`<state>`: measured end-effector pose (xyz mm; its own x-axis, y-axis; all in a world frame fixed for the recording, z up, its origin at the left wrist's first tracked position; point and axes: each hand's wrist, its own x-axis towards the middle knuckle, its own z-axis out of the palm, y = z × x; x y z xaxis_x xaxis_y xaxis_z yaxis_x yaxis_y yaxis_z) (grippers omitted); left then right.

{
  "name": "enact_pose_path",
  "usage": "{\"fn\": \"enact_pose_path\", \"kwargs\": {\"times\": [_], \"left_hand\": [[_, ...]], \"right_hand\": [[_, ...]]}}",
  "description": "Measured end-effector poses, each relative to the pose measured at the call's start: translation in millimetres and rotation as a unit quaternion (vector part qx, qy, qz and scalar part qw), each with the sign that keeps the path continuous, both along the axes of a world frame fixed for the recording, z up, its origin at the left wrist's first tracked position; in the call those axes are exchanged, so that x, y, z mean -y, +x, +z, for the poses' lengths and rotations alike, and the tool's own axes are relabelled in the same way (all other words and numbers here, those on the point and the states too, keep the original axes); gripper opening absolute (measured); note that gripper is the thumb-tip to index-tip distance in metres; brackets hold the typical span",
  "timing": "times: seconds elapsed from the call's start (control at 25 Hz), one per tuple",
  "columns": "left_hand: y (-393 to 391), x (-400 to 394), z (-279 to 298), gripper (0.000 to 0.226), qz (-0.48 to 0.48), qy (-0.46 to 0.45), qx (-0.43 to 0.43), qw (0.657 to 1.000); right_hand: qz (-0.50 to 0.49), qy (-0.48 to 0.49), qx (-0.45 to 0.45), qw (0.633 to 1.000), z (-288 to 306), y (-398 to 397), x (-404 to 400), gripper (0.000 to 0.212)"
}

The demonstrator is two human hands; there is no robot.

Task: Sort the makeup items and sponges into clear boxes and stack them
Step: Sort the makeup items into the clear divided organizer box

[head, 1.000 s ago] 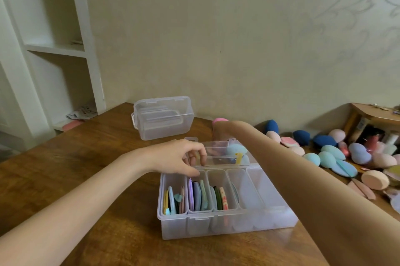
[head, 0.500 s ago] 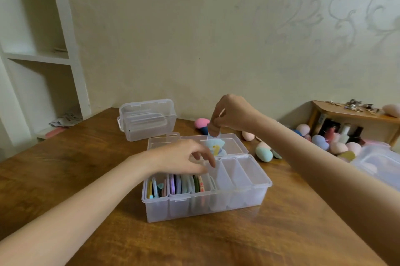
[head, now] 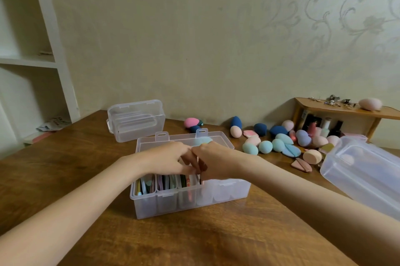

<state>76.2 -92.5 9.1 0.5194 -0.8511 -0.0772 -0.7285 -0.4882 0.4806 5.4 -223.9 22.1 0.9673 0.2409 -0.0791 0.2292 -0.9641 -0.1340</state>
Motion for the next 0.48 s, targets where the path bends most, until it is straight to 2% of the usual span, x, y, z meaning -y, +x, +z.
{"fn": "enact_pose_path", "kwargs": {"times": [0.12,0.2,0.28,0.4,0.48], "left_hand": [[4,-1,3,0.016,-0.013,-0.022,-0.042,0.999],[6,0,9,0.018,-0.027,0.001,-0.051,0.998],[11,3,17,0.022,-0.036,0.016,-0.038,0.998],[28,8,26,0.021,-0.023,-0.016,-0.014,0.999],[42,11,27,0.020,-0.016,-0.018,0.000,1.000]], "right_hand": [[0.006,-0.005,-0.006,1.000,-3,-2,-4,0.036],[0.011,-0.013,-0.020,1.000,10,0,1,0.035],[-0.031,0.012,-0.002,0.999,30,14,16,0.030],[-0.116,0.058,0.081,0.988,41,61,52,0.026],[-0.154,0.034,0.066,0.985,32,100,71,0.033]]}}
